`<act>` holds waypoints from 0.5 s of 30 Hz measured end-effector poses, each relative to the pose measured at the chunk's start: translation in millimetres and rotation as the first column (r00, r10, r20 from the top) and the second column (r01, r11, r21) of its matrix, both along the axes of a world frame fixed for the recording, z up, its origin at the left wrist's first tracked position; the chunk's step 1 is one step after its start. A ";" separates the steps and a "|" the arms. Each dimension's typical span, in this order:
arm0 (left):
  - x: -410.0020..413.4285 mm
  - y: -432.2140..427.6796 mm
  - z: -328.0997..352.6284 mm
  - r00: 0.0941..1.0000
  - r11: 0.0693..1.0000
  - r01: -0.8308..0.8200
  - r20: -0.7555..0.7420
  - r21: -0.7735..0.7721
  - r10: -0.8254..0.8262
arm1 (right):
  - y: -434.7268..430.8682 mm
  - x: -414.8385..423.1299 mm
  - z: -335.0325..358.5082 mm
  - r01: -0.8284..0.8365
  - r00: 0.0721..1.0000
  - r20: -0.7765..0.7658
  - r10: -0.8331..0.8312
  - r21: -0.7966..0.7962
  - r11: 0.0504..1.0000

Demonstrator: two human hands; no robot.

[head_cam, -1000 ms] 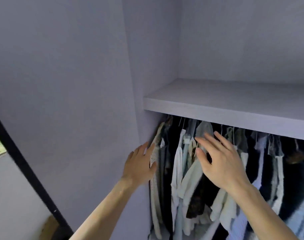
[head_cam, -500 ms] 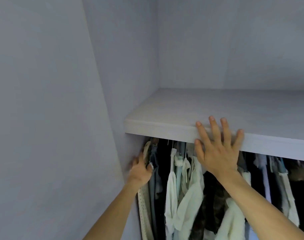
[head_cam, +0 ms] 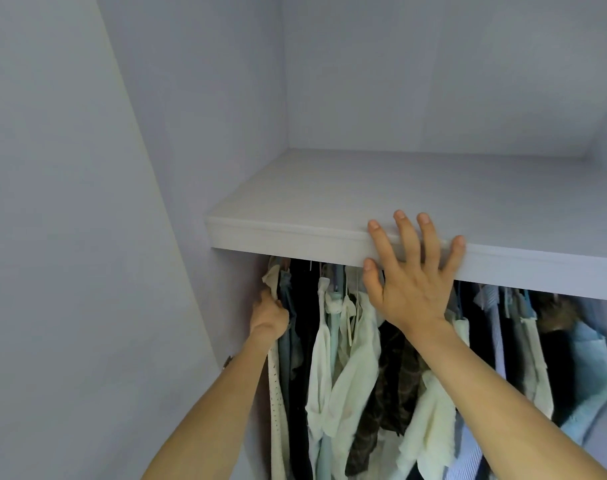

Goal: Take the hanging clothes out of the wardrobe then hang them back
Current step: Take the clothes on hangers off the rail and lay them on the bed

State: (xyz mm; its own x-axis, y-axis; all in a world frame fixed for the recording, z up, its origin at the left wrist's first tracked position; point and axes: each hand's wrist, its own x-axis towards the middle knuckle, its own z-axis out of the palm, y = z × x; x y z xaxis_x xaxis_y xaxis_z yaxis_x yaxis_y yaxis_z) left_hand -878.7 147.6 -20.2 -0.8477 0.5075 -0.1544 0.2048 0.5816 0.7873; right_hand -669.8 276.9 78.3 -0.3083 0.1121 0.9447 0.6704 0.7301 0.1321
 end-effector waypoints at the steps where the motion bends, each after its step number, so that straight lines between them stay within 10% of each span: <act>1: 2.8 1.2 1.6 1.000 1.000 -0.020 -0.007 0.009 0.020 | -0.3 0.2 0.1 -0.001 1.000 0.002 0.001 -0.005 1.000; 15: 22.8 -16.8 31.5 0.959 0.921 -0.143 -0.178 0.363 0.220 | -3.1 2.2 3.6 0.007 1.000 0.016 -0.006 -0.031 1.000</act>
State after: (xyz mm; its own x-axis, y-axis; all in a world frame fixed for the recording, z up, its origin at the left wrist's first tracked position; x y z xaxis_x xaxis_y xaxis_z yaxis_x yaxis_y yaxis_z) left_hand -855.9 130.7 11.3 -0.9236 0.3308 0.1938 0.3046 0.3261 0.8949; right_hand -667.6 273.8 81.8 -0.3227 0.1431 0.9356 0.6733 0.7295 0.1207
